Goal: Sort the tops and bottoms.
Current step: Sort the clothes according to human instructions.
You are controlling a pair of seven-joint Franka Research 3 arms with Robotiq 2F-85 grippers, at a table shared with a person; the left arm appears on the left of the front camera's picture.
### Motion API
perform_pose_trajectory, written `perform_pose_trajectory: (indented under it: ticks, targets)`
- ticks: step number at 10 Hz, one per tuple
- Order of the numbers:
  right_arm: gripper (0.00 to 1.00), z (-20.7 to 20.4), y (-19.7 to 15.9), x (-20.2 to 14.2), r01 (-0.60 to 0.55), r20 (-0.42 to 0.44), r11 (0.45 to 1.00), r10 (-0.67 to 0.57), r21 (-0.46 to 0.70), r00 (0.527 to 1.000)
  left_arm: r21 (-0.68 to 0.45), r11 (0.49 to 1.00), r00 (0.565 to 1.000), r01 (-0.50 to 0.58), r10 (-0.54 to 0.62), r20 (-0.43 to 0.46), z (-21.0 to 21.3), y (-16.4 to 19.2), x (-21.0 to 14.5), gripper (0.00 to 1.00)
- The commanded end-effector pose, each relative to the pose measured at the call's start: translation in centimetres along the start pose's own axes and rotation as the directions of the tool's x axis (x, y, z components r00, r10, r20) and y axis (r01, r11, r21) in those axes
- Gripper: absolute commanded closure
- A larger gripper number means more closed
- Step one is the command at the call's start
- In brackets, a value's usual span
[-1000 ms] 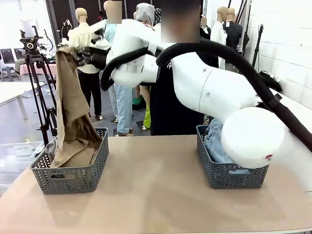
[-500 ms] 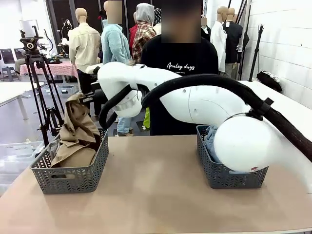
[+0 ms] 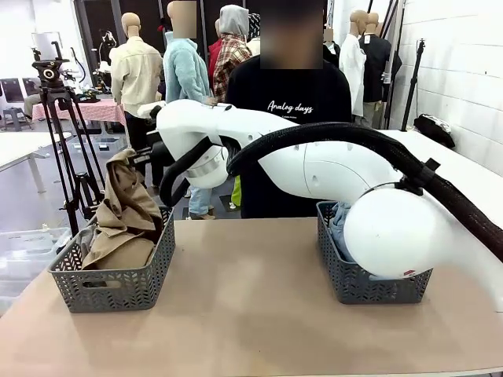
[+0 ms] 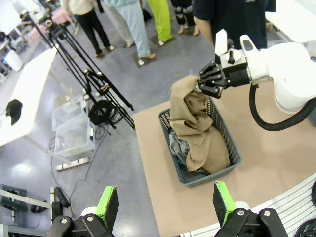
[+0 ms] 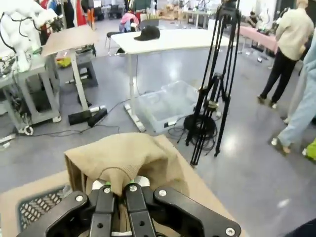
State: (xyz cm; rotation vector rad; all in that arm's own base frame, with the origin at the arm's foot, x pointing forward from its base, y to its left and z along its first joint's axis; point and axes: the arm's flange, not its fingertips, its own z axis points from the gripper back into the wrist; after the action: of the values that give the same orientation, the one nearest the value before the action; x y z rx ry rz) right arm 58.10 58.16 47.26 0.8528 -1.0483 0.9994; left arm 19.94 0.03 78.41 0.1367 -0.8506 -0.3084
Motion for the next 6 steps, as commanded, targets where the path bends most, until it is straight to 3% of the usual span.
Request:
perform_pose_trajectory:
  ticks: [1,5,6]
  targets:
    - [1.00,-1.7,0.3,-3.3,0.155,-0.222,0.986,-0.138,0.058,0.965,-0.006,1.000,1.000,0.002,-0.002,0.005,0.1,0.1,0.2,0.00]
    - [1.00,-6.1,0.7,-8.3,0.325,-0.491,0.942,-0.244,0.087,0.837,-0.006,1.000,1.000,0.002,-0.002,0.005,0.1,0.1,0.2,0.00]
    - [1.00,-6.4,0.6,-8.6,0.334,-0.501,0.939,-0.249,0.086,0.829,-0.006,1.000,1.000,0.002,-0.002,0.005,0.1,0.1,0.2,0.00]
